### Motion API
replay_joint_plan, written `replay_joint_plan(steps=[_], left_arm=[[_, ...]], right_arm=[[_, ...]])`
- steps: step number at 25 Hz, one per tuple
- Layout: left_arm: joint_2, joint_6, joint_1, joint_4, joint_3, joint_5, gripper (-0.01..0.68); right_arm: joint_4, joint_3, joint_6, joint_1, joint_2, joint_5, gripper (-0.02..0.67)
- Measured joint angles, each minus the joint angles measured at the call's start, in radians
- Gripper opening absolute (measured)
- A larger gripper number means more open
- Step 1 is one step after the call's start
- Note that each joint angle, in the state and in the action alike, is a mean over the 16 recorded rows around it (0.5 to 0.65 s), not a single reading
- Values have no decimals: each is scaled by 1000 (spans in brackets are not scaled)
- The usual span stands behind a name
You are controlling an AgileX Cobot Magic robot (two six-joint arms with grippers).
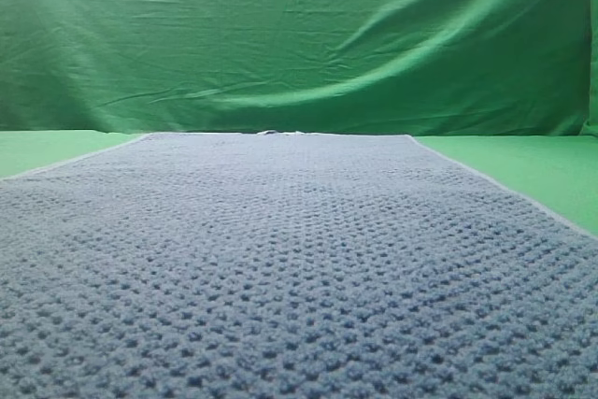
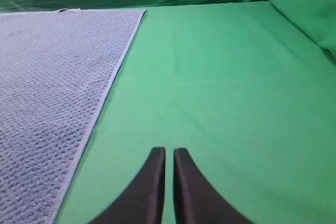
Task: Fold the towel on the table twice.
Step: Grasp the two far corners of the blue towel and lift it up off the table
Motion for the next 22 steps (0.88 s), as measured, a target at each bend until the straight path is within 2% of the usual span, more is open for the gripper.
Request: replay_joint_plan(steps=[12,22], left_arm=[[0,0,0,-16,0,-4,0],[0,-1,0,-239,1,-149,0]], right_arm=[[1,0,0,0,0,-3,0],[12,1,0,0,0,-143,0]])
